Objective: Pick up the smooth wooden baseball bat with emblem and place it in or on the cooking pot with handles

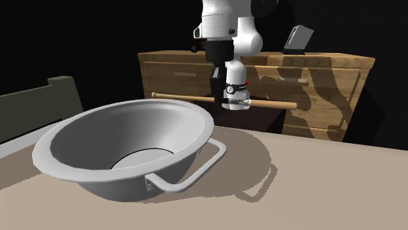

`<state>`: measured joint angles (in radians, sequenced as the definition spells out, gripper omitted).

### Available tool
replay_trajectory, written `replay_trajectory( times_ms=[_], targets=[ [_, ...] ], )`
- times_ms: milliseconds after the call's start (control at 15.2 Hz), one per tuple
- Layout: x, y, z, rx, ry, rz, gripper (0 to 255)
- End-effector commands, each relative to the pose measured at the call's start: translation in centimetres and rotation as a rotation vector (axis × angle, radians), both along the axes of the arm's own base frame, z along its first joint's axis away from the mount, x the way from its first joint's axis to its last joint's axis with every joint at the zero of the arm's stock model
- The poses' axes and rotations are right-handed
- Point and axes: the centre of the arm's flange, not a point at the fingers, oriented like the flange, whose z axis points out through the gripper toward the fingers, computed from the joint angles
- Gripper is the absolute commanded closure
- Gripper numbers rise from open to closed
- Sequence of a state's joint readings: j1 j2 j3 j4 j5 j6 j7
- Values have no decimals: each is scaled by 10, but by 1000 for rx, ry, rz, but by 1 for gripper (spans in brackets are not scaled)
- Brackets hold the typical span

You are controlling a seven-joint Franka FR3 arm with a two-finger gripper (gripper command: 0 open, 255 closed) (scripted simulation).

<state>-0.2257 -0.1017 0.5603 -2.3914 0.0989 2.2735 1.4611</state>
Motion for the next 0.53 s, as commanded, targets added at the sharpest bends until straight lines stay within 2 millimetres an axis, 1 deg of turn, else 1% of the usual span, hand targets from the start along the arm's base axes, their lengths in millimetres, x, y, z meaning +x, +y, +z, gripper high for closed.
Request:
replay_trajectory(
  times_ms=[0,462],
  targets=[
    [0,-1,11,0,0,0,255],
    [0,-1,48,0,0,0,255]
  ],
)
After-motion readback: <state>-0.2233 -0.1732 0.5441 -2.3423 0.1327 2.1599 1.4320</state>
